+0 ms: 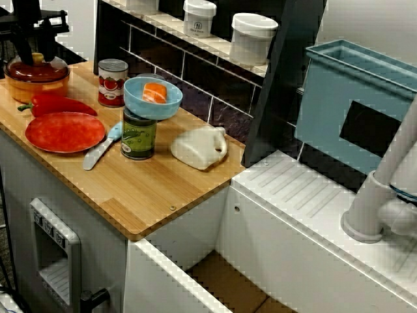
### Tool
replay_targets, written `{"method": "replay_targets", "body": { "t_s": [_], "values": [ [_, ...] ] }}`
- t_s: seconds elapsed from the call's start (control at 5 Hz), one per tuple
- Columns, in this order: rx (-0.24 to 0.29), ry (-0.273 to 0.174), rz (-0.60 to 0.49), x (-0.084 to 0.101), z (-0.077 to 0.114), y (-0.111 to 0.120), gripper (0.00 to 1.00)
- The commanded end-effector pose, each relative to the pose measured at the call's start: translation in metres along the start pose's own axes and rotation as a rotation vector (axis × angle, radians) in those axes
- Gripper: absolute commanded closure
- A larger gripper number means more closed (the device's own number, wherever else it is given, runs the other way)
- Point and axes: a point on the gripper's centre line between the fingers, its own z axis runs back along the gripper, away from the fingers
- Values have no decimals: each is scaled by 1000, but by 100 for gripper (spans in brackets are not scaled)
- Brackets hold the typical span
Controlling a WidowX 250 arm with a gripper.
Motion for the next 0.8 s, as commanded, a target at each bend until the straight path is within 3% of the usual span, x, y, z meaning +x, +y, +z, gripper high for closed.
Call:
{"method": "replay_targets", "body": {
  "t_s": [0.0, 0.6],
  "values": [
    [-37, -7, -3, 6, 25, -4, 100],
    [-62, 32, -1, 7, 39, -11, 100]
  ]
}}
